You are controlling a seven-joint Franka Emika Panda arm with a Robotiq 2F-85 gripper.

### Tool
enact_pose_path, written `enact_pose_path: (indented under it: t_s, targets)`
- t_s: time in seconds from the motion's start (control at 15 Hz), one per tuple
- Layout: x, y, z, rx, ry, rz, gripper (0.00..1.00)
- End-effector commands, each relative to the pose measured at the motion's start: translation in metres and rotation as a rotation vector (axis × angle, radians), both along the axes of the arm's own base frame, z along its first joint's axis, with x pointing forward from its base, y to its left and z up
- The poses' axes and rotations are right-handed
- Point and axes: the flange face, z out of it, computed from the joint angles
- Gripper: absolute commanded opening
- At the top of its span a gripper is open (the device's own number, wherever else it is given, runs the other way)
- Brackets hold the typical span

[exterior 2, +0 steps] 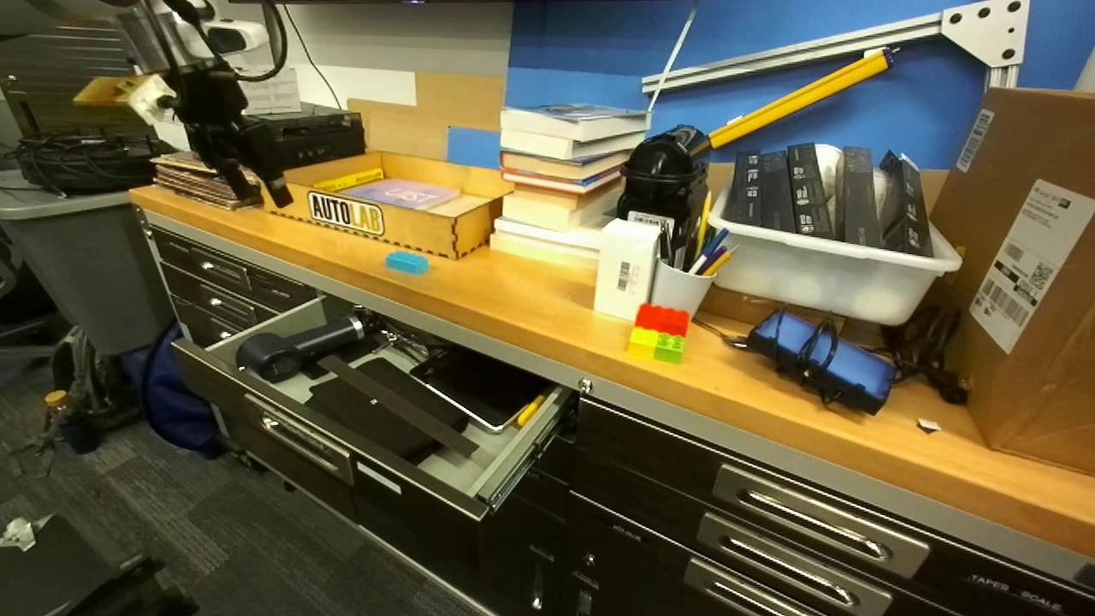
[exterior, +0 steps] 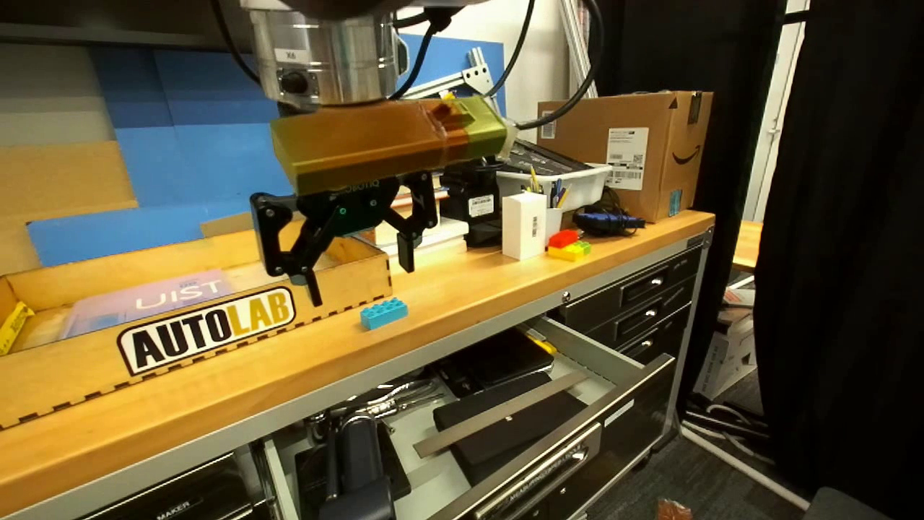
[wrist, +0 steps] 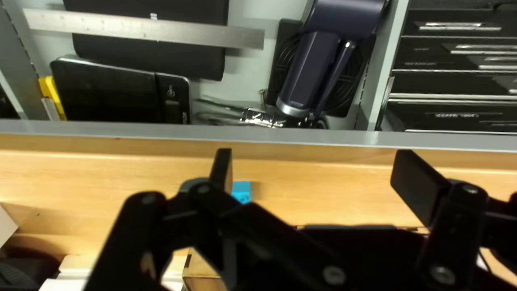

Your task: Pick up the blue object and put it in the open drawer and close it

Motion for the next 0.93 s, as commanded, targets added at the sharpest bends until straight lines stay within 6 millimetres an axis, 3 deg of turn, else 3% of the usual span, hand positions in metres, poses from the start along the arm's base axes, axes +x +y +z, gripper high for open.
enact_pose_path:
  t_s: [0.0, 0.4, 0.47, 0.73, 0.87]
  targets:
    - [0.038, -0.001, 0.004, -0.032, -0.121, -0.043, 1.0]
    - [0.069, -0.015, -0.013, 0.036, -0.226, -0.189, 1.0]
    - [0.06, -0.019, -0.017, 0.012, -0.182, -0.142, 1.0]
    - [0.065, -0.02, -0.022, 0.025, -0.192, -0.181, 1.0]
    - [0.083, -0.027, -0.025, -0.056, -0.233, -0.281, 1.0]
